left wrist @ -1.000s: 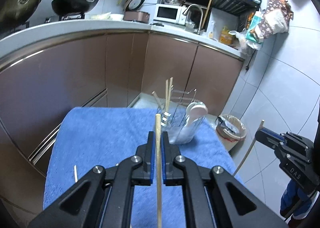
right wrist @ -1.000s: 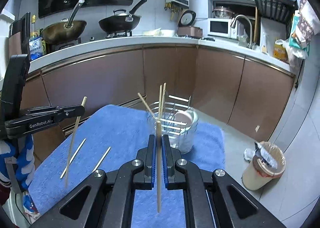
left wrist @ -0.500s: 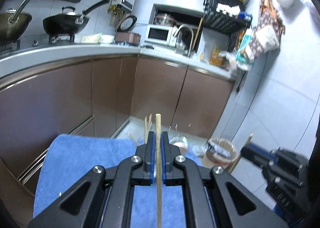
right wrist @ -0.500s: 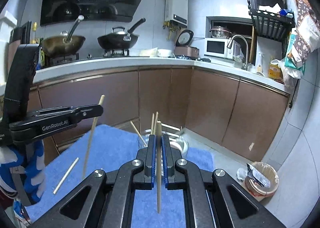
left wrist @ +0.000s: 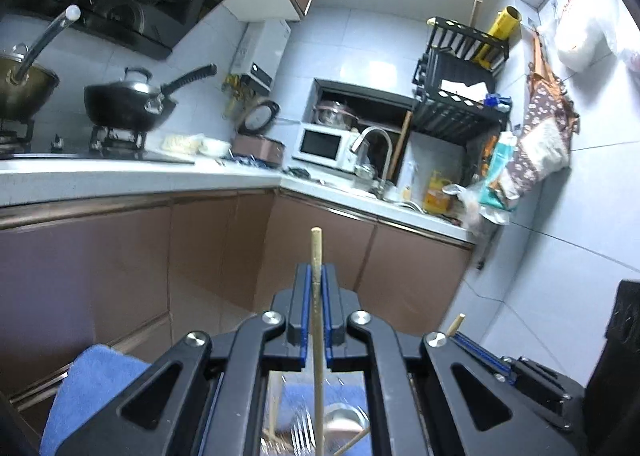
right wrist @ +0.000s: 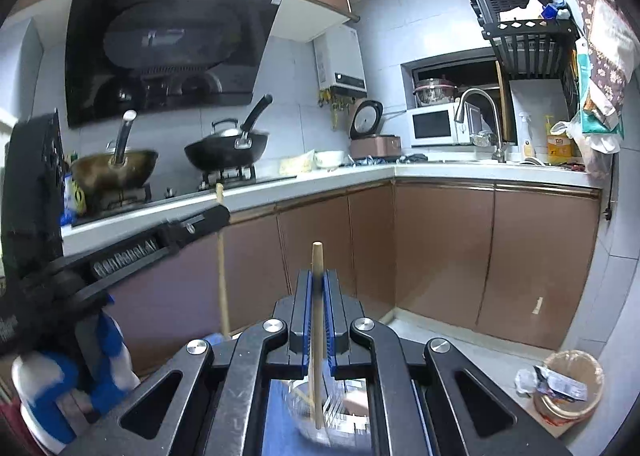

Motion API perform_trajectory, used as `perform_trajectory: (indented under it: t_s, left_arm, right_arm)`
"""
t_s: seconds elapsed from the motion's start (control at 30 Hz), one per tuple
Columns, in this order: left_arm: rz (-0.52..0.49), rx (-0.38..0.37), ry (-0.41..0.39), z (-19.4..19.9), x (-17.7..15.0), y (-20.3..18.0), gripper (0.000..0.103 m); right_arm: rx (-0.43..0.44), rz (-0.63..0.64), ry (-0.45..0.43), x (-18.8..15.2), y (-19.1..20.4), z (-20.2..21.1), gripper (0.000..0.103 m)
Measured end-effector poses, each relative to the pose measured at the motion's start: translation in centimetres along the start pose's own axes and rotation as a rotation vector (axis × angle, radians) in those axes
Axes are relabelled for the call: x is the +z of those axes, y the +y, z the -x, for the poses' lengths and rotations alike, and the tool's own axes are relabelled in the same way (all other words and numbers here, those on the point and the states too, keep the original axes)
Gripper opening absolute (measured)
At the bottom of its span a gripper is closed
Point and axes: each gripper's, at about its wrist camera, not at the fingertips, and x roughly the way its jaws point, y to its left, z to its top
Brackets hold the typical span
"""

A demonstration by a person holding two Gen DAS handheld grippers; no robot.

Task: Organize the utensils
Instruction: 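Carry both chopsticks to the holder and drop them in, opening both grippers, then withdraw both open grippers back over the remaining chopsticks on the towel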

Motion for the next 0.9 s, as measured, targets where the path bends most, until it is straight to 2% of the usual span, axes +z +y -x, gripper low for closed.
perform_trajectory:
  t_s: [0.1, 0.27, 0.53, 0.57, 0.63, 0.7, 0.77, 0.9]
  left_arm:
    - [0.001, 0.03, -0.015, -2.1, -1.0, 0.2, 0.005]
    - [0.028, 0.089, -0.004, -5.3, -4.0, 1.6, 0.005]
    - [0.017, 0.151, 0.03, -7.7, -8.3, 3.4, 0.005]
    - [0.019, 0.154, 0.034, -7.7, -8.6, 3.6, 0.006]
    - [0.024, 0.155, 0.043, -7.4, -8.9, 3.9, 0.007]
    - [0.031, 0.155, 0.042, -6.9, -8.8, 4.1, 0.012]
    - [0.042, 0.15, 0.039, -6.2, -8.6, 4.3, 0.019]
    - [0.046, 0.147, 0.032, -4.2, -7.8, 4.5, 0.022]
  right_arm:
    - [0.005, -0.023, 0.007, -0.3, -0.6, -2.1, 0.006]
    - [-0.008, -0.032, 0.055, -2.6, -1.4, -5.8, 0.006]
    - [-0.04, -0.014, 0.143, -6.3, -1.7, -8.3, 0.007]
    - [-0.04, -0.019, 0.147, -6.5, -1.9, -8.4, 0.008]
    - [-0.05, -0.031, 0.154, -6.8, -2.2, -8.3, 0.018]
    - [-0.057, -0.037, 0.157, -6.9, -2.2, -8.0, 0.031]
    - [-0.066, -0.03, 0.159, -6.8, -2.0, -7.5, 0.034]
    - [-0.091, -0.014, 0.162, -6.6, -1.0, -6.2, 0.039]
